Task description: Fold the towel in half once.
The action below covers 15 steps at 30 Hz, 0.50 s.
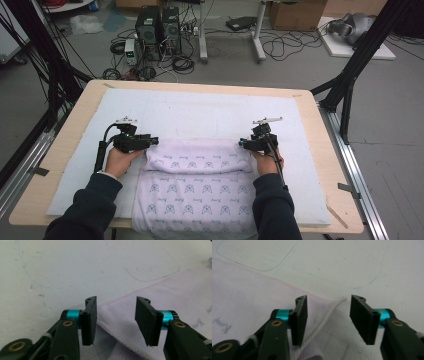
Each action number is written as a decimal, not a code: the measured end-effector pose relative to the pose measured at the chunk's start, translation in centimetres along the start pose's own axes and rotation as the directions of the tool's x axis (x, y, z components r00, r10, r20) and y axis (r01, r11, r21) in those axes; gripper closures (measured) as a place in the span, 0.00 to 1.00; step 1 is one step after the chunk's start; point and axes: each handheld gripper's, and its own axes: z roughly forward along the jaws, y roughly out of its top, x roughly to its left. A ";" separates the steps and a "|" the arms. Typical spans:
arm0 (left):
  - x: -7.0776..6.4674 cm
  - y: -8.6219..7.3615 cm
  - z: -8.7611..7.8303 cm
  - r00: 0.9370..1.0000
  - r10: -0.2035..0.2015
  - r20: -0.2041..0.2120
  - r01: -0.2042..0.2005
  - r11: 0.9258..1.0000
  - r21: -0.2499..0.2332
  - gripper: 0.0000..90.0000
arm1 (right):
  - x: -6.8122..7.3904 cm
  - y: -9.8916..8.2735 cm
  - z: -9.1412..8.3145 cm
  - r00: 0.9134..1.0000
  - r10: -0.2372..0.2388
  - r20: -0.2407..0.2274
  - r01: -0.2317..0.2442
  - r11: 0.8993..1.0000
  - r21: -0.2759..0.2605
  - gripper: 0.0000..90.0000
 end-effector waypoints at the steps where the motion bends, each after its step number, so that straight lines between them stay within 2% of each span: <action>1: -0.1 -0.1 0.1 1.000 0.020 -0.013 -0.020 1.000 0.001 0.67 | 0.1 0.2 0.2 1.000 0.000 0.000 0.000 1.000 0.011 0.62; 2: -0.3 -0.1 0.3 0.999 0.040 -0.022 -0.040 0.999 0.012 0.73 | 0.2 0.2 0.4 1.000 -0.021 0.004 0.020 1.000 0.014 0.69; 4: -0.7 -0.3 0.5 0.993 0.113 -0.033 -0.111 0.993 0.045 0.93 | 0.5 0.3 0.7 0.998 -0.063 0.011 0.062 0.998 0.030 0.86; 6: -1.0 -0.2 0.2 0.988 0.143 -0.051 -0.142 0.989 0.029 0.97 | 0.7 0.2 0.7 0.996 -0.093 0.001 0.092 0.995 0.030 0.96; 8: -1.0 0.1 -0.6 0.989 0.139 -0.044 -0.140 0.990 -0.019 0.98 | 1.0 0.2 0.2 0.991 -0.137 0.001 0.137 0.990 0.016 0.97; 10: -0.9 0.3 -1.8 0.992 0.121 -0.018 -0.122 0.990 -0.066 0.98 | 1.3 0.4 -0.8 0.986 -0.165 0.008 0.165 0.986 -0.016 0.97; 12: -1.0 0.4 -2.7 0.993 0.117 0.003 -0.116 0.989 -0.094 0.98 | 1.5 0.4 -1.9 0.986 -0.165 -0.003 0.165 0.985 -0.058 0.97; 15: -1.4 0.5 -4.4 0.993 0.107 0.056 -0.097 0.983 -0.154 0.98 | 1.8 0.2 -3.8 0.983 -0.182 -0.014 0.179 0.977 -0.117 0.97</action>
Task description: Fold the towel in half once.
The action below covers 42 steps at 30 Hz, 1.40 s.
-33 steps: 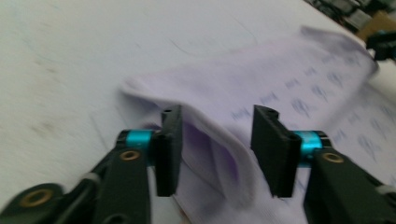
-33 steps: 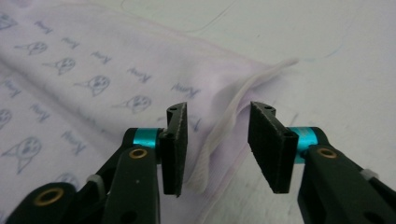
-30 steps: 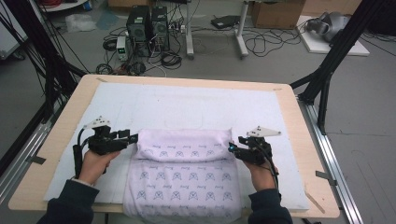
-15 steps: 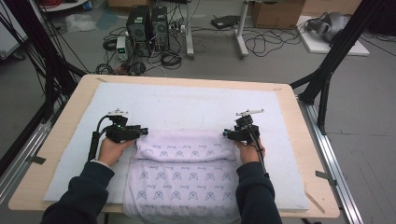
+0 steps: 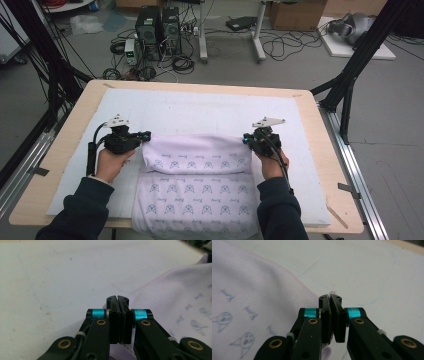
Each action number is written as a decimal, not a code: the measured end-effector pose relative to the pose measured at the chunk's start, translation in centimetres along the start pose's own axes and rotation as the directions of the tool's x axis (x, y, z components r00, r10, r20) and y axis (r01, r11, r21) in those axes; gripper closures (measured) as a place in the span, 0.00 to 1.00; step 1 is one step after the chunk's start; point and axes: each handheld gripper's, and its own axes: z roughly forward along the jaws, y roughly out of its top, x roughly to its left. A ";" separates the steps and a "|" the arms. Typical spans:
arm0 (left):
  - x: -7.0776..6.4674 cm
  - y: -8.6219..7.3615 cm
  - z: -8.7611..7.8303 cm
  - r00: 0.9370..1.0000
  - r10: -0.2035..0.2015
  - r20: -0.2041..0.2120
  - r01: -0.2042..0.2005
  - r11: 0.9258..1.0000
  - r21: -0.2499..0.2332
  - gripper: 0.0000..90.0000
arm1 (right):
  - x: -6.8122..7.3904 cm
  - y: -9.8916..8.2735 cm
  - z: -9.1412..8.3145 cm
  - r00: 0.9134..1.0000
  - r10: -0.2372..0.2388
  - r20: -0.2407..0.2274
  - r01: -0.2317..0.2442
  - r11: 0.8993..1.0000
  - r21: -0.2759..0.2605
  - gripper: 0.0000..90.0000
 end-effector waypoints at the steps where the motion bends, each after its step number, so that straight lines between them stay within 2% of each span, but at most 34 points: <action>1: -0.2 0.1 -0.5 1.000 0.001 0.017 -0.001 1.000 -0.016 0.98 | 0.1 -0.1 -0.6 1.000 -0.006 -0.005 0.006 1.000 -0.021 0.97; 6: -1.2 -0.1 -2.9 0.998 0.016 0.060 -0.014 0.999 -0.040 0.97 | 0.8 -1.4 -3.6 0.999 -0.042 -0.016 0.041 0.995 -0.088 0.97; 9: -1.7 -0.9 -4.1 0.995 -0.003 0.101 0.008 0.998 -0.058 0.97 | 1.2 -2.6 -5.2 0.998 -0.036 -0.041 0.031 0.992 -0.119 0.97; 16: -3.4 -3.8 -6.0 0.991 0.009 0.135 -0.008 1.000 -0.007 0.97 | 3.0 -5.2 -7.6 0.994 -0.062 -0.092 0.053 0.994 -0.097 0.97; 19: -3.8 -4.8 -6.3 0.989 0.015 0.144 -0.020 0.999 0.034 0.97 | 3.5 -6.2 -8.0 0.993 -0.054 -0.107 0.047 0.996 -0.070 0.96; 23: -4.1 -6.0 -6.1 0.991 0.006 0.137 -0.018 0.996 0.087 0.97 | 4.0 -7.5 -7.5 0.993 -0.051 -0.110 0.049 0.999 -0.018 0.95; 25: -4.1 -6.4 -6.1 0.990 -0.013 0.141 -0.003 0.994 0.109 0.96 | 4.1 -8.1 -7.3 0.993 -0.044 -0.108 0.045 0.999 0.009 0.91; 26: -4.0 -6.5 -6.1 0.991 -0.020 0.136 0.004 0.993 0.116 0.91 | 4.1 -8.4 -7.2 0.994 -0.038 -0.103 0.041 0.999 0.027 0.86; 27: -3.9 -6.5 -6.0 0.993 -0.032 0.115 0.018 0.993 0.119 0.81 | 4.1 -8.5 -7.2 0.995 -0.034 -0.091 0.038 0.999 0.037 0.80; 28: -3.6 -6.3 -5.9 0.995 -0.042 0.089 0.031 0.993 0.115 0.67 | 4.0 -8.6 -7.2 0.997 -0.023 -0.067 0.026 0.999 0.038 0.73; 29: -3.2 -6.0 -5.9 0.996 -0.056 0.066 0.050 0.994 0.097 0.59 | 3.7 -8.5 -7.3 0.999 -0.002 -0.054 0.004 1.000 0.024 0.69; 30: -2.8 -5.6 -5.9 0.996 -0.079 0.047 0.075 0.995 0.070 0.56 | 3.4 -8.2 -7.5 0.999 0.020 -0.044 -0.020 1.000 0.001 0.67; 32: -1.9 -4.7 -5.7 0.994 -0.105 0.029 0.104 0.994 0.037 0.55 | 2.6 -7.4 -7.6 0.998 0.059 -0.028 -0.061 0.997 -0.054 0.66; 34: -1.2 -4.0 -4.9 0.992 -0.123 0.019 0.122 0.992 0.027 0.55 | 2.0 -6.6 -6.9 0.997 0.081 -0.020 -0.082 0.995 -0.061 0.68; 36: -0.5 -3.7 -3.8 0.990 -0.138 0.016 0.138 0.990 0.031 0.57 | 1.5 -6.0 -5.3 0.996 0.086 -0.033 -0.088 0.996 -0.036 0.72; 38: -0.1 -3.6 -2.7 0.992 -0.126 -0.014 0.127 0.991 0.048 0.59 | 1.5 -5.7 -3.1 0.996 0.075 -0.040 -0.074 0.997 0.011 0.73; 40: 0.0 -3.8 -2.2 0.992 -0.123 -0.034 0.125 0.991 0.050 0.59 | 1.4 -5.6 -1.7 0.997 0.066 -0.026 -0.065 0.996 0.056 0.73; 42: 0.1 -3.9 -2.1 0.993 -0.110 -0.036 0.112 0.992 0.053 0.60 | 1.1 -5.6 -0.7 0.994 0.100 -0.042 -0.097 0.993 0.061 0.73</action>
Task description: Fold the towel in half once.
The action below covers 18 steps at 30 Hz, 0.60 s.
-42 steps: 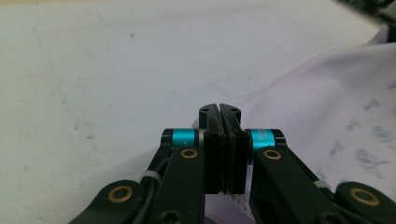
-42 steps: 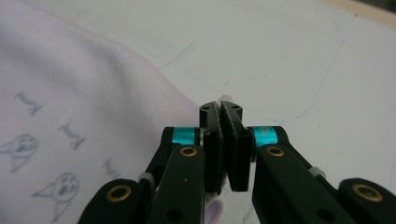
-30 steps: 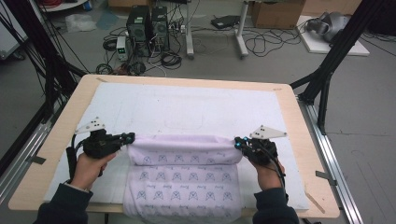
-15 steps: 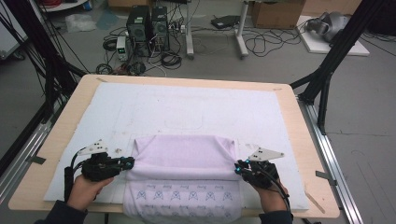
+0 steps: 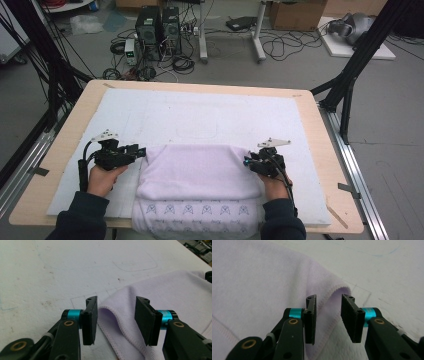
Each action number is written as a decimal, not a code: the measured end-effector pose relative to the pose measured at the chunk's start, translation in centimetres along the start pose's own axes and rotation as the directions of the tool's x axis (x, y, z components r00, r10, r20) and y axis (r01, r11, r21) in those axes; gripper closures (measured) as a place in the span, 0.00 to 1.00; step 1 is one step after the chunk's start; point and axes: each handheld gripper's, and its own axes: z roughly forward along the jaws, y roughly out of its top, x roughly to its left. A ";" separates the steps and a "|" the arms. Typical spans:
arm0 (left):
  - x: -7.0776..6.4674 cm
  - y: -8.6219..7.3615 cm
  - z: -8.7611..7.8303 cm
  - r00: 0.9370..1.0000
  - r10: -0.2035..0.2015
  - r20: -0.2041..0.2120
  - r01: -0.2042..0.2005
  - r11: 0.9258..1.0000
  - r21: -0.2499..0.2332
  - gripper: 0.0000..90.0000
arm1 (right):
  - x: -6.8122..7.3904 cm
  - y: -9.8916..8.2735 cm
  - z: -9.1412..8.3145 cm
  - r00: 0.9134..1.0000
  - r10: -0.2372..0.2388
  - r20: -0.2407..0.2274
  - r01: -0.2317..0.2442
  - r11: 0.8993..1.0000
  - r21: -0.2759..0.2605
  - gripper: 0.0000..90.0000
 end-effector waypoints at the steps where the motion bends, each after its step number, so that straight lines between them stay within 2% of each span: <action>1: 0.0 -0.1 0.0 1.000 0.009 0.000 -0.009 1.000 0.002 0.60 | -0.1 0.1 0.3 1.000 0.011 -0.013 -0.011 1.000 -0.004 0.73; 2: 0.1 -0.1 0.0 1.000 0.010 -0.002 -0.010 1.000 -0.003 0.60 | -0.1 0.2 0.6 1.000 0.003 -0.026 -0.003 1.000 -0.009 0.78; 3: 0.2 -0.2 -0.1 1.000 0.007 -0.003 -0.007 1.000 -0.005 0.60 | 0.0 0.2 0.8 0.999 -0.003 -0.044 0.003 1.000 -0.007 0.86; 4: 0.2 -0.3 -0.1 1.000 0.001 -0.005 -0.001 1.000 -0.007 0.61 | 0.2 0.2 0.9 0.999 -0.029 -0.032 0.030 1.000 0.009 0.95; 6: 0.3 -0.3 -0.1 1.000 -0.005 -0.002 0.005 1.000 -0.010 0.60 | 0.4 0.4 0.8 0.996 -0.086 0.040 0.085 0.996 0.018 0.97; 7: 0.3 -0.3 -0.1 1.000 -0.005 -0.002 0.005 1.000 -0.012 0.61 | 0.3 0.4 0.6 0.991 -0.098 0.090 0.097 0.995 0.015 0.97; 8: 0.3 -0.4 -0.1 1.000 -0.007 0.002 0.007 1.000 -0.014 0.61 | 0.0 0.5 0.4 0.988 -0.096 0.117 0.096 0.995 0.004 0.97; 9: 0.3 -0.4 -0.1 1.000 -0.009 0.005 0.009 1.000 -0.015 0.61 | -0.3 0.4 0.2 0.990 -0.074 0.123 0.076 0.997 -0.012 0.97; 11: 0.3 -0.4 0.0 1.000 -0.011 0.011 0.011 1.000 -0.014 0.61 | -0.3 0.3 0.2 0.990 -0.073 0.121 0.075 0.997 -0.012 0.97; 13: 0.2 -0.5 0.2 1.000 -0.012 0.018 0.012 1.000 -0.014 0.61 | 0.1 0.3 0.3 0.982 -0.106 0.154 0.108 0.994 -0.001 0.92; 15: 0.1 -0.5 0.4 1.000 -0.003 0.027 0.003 1.000 -0.007 0.63 | 0.3 0.4 0.2 0.971 -0.115 0.211 0.119 0.993 -0.006 0.84; 18: -0.1 -0.5 1.0 0.999 0.000 0.040 0.000 1.000 0.002 0.65 | 0.0 0.3 -0.1 0.975 -0.082 0.206 0.089 0.996 -0.024 0.77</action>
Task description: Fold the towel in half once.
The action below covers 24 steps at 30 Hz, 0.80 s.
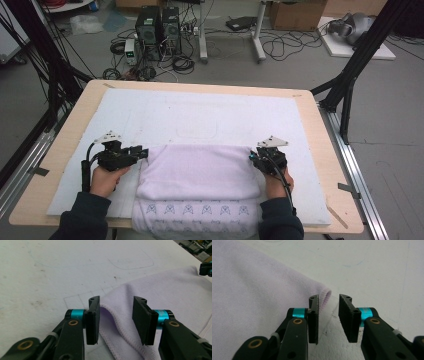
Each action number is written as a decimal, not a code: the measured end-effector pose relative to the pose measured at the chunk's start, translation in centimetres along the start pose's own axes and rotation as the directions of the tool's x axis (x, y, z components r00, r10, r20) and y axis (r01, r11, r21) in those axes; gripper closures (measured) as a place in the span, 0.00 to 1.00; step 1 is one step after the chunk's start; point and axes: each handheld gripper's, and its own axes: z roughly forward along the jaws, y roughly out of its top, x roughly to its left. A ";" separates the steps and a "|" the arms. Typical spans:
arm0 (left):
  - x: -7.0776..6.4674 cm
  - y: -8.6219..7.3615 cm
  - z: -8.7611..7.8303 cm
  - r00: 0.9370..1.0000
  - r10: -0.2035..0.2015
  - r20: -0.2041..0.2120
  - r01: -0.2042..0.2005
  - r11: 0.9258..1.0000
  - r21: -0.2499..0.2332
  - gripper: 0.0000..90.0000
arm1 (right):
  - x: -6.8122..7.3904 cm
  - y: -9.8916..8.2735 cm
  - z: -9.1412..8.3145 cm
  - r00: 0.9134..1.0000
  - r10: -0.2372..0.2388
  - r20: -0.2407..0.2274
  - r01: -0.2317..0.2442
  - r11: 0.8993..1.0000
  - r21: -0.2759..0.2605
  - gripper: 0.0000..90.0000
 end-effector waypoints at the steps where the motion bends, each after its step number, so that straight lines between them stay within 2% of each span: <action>1: -0.1 0.0 0.3 1.000 0.002 0.000 -0.002 1.000 0.009 0.65 | -0.1 -0.1 -0.1 1.000 0.005 -0.004 -0.005 1.000 -0.008 0.76; 7: -0.7 -0.3 1.6 1.000 0.022 -0.007 -0.021 0.998 0.066 0.68 | -0.2 -0.2 -0.3 1.000 0.002 -0.024 -0.003 1.000 -0.025 0.73; 8: -0.9 -0.3 1.7 0.999 0.030 -0.016 -0.029 0.997 0.077 0.73 | -0.1 -0.1 -0.3 1.000 -0.001 -0.025 0.000 1.000 -0.027 0.73; 9: -1.0 -0.4 1.9 0.999 0.042 -0.030 -0.039 0.995 0.091 0.83 | -0.1 -0.1 -0.3 1.000 -0.005 -0.028 0.004 1.000 -0.026 0.72; 10: -1.1 -0.4 2.0 0.996 0.063 -0.056 -0.057 0.994 0.097 0.92 | 0.0 -0.1 -0.3 0.999 -0.002 -0.033 0.001 1.000 -0.022 0.72; 11: -1.2 -0.4 2.0 0.995 0.065 -0.074 -0.058 0.994 0.092 0.97 | 0.0 -0.1 -0.3 0.999 -0.004 -0.034 0.003 1.000 -0.023 0.72; 13: -1.0 -0.1 1.7 0.992 0.066 -0.109 -0.059 0.996 0.068 0.97 | 0.0 -0.1 -0.3 0.999 -0.006 -0.033 0.005 1.000 -0.025 0.72; 14: -0.7 0.1 1.4 0.991 0.053 -0.127 -0.047 0.998 0.047 0.97 | 0.0 -0.1 -0.4 0.999 -0.003 -0.037 0.002 1.000 -0.028 0.72; 17: 0.6 0.5 1.1 0.992 -0.013 -0.124 0.015 1.000 0.015 0.97 | 0.0 -0.1 -0.4 0.999 -0.001 -0.035 0.000 1.000 -0.031 0.72; 18: 0.8 0.4 1.3 0.992 -0.022 -0.122 0.025 0.999 0.020 0.97 | 0.0 -0.1 -0.4 0.999 0.001 -0.035 -0.003 1.000 -0.030 0.71; 19: 0.8 0.4 1.5 0.991 -0.012 -0.136 0.016 0.999 0.028 0.94 | 0.1 -0.1 -0.4 0.999 0.002 -0.035 -0.003 1.000 -0.030 0.71; 20: 0.7 0.3 1.6 0.986 -0.009 -0.167 0.013 1.000 0.021 0.83 | 0.1 -0.1 -0.4 0.999 0.003 -0.035 -0.004 1.000 -0.031 0.70; 21: 0.8 0.4 1.5 0.985 -0.014 -0.174 0.017 1.000 0.015 0.68 | 0.0 -0.1 -0.4 0.999 0.007 -0.036 -0.008 1.000 -0.031 0.69; 24: 0.9 0.4 1.1 0.986 -0.027 -0.162 0.027 1.000 -0.002 0.59 | -0.3 -0.2 -0.6 0.999 0.031 -0.040 -0.033 0.999 -0.039 0.64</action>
